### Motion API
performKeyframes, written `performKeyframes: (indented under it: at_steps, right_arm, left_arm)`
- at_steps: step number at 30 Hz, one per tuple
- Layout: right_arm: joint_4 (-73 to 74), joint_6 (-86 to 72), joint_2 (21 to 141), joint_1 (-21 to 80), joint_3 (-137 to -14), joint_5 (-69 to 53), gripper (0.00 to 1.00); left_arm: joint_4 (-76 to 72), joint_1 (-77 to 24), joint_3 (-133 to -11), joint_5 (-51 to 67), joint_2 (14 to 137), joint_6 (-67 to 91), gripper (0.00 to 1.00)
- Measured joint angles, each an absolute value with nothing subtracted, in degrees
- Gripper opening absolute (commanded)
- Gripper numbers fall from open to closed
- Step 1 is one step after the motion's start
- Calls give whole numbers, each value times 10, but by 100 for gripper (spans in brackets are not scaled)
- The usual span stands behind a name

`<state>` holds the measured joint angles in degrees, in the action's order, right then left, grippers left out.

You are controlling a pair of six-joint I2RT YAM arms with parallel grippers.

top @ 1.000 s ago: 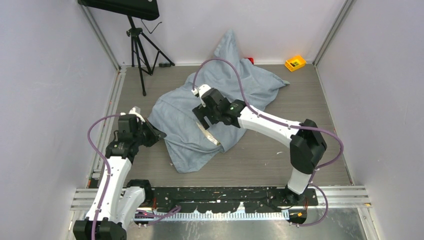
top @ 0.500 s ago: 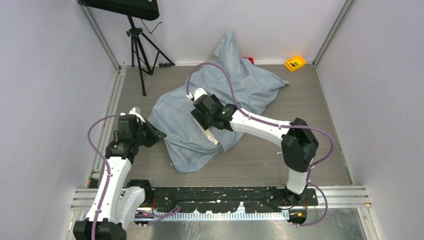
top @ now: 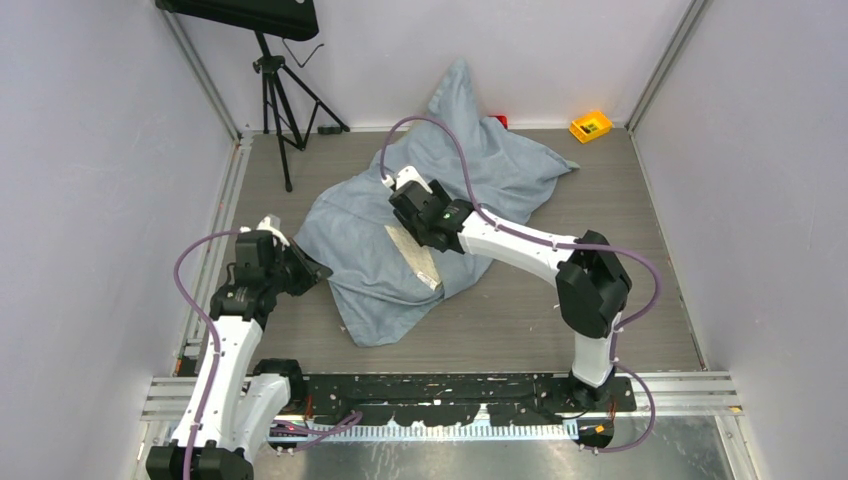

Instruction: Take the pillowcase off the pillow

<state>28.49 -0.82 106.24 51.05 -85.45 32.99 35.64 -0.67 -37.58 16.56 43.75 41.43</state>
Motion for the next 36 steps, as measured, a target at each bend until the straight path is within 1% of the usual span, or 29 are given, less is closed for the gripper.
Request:
performKeyframes:
  at_steps: [3, 8, 9, 10, 13, 16, 17, 18, 23, 27, 32, 36]
  right_arm:
    - [293, -6, 1080, 513, -877, 339, 68]
    - [296, -5, 1084, 518, -879, 315, 68]
    - [296, -5, 1084, 519, -879, 310, 67]
    - [296, -5, 1084, 521, -878, 306, 65]
    - [296, -3, 1084, 522, -878, 304, 31]
    - [295, -1, 1092, 524, -878, 331, 10]
    - [296, -2, 1098, 523, -879, 344, 4]
    - [296, -2, 1103, 523, -879, 356, 1]
    - [311, -8, 1100, 519, -869, 384, 0]
    - [331, -7, 1036, 541, -823, 383, 0]
    - [368, -22, 934, 670, -811, 400, 0]
    - [390, -62, 907, 784, -820, 420, 0]
  left_arm:
    - [359, -7, -376, 165, 433, 413, 0]
    - [359, -7, -376, 165, 431, 413, 0]
    - [359, -7, -376, 165, 432, 413, 0]
    - [359, -7, -376, 165, 432, 413, 0]
    - [361, -7, -378, 165, 435, 410, 0]
    - [368, -7, -386, 155, 437, 401, 0]
    - [369, -7, -389, 149, 437, 399, 0]
    - [372, -7, -391, 146, 439, 399, 0]
    - [371, -7, -399, 143, 476, 401, 0]
    - [357, -7, -398, 151, 519, 407, 0]
    - [319, -7, -399, 151, 567, 411, 0]
    - [285, -15, -410, 149, 636, 411, 0]
